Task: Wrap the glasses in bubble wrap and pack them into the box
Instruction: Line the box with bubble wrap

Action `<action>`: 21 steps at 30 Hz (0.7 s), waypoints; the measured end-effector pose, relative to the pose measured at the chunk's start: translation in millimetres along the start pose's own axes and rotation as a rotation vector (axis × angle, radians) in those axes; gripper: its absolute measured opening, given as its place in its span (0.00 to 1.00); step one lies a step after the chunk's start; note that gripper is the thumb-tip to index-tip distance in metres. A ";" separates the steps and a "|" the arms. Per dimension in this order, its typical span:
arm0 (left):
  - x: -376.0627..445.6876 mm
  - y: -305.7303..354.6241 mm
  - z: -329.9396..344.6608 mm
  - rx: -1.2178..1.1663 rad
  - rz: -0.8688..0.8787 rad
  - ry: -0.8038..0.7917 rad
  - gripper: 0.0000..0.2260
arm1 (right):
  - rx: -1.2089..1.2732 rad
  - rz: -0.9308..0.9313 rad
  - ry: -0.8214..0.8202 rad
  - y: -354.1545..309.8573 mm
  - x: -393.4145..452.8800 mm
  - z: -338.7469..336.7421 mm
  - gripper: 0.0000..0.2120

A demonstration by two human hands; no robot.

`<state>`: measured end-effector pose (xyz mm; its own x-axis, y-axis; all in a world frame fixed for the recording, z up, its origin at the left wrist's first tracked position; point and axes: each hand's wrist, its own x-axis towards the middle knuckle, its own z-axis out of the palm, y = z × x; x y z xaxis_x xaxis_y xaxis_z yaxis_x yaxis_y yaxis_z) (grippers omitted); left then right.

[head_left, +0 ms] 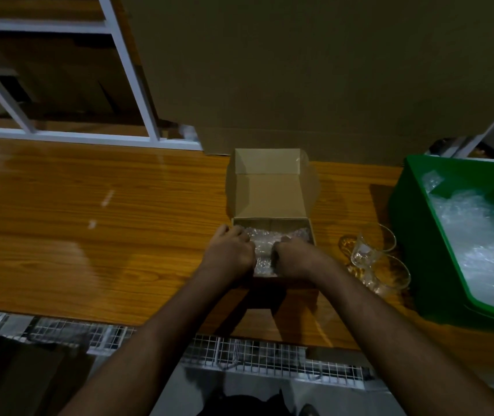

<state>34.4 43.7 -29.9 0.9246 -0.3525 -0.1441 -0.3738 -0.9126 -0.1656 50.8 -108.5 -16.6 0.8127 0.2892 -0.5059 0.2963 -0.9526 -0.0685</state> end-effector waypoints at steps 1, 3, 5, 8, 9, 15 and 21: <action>1.8 -0.6 1.1 0.028 -0.014 -0.038 0.19 | -0.022 0.000 -0.005 -0.6 -0.6 0.8 0.16; 4.4 -0.8 1.0 0.056 -0.028 -0.109 0.21 | -0.077 -0.001 -0.024 -1.7 1.9 2.2 0.22; 6.1 -0.4 -0.8 0.063 -0.020 -0.141 0.21 | -0.122 0.001 -0.056 -2.1 5.4 4.3 0.26; 5.8 -0.9 -3.7 0.025 0.043 -0.096 0.19 | -0.067 0.000 -0.058 -2.9 2.7 2.2 0.24; 5.2 -0.9 -4.4 0.007 0.071 -0.077 0.18 | -0.028 0.001 -0.045 -2.9 0.1 0.0 0.22; 6.2 -3.2 -2.7 -0.002 0.018 -0.172 0.20 | 0.058 -0.067 -0.002 5.1 0.0 -3.1 0.10; 10.2 -2.3 -10.0 0.042 0.032 -0.131 0.17 | 0.081 -0.062 -0.031 9.9 -10.2 -19.1 0.11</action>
<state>45.4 40.2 -21.2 0.8955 -0.3491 -0.2761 -0.4086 -0.8907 -0.1993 55.1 -119.2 4.2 0.7777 0.3462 -0.5247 0.3029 -0.9378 -0.1697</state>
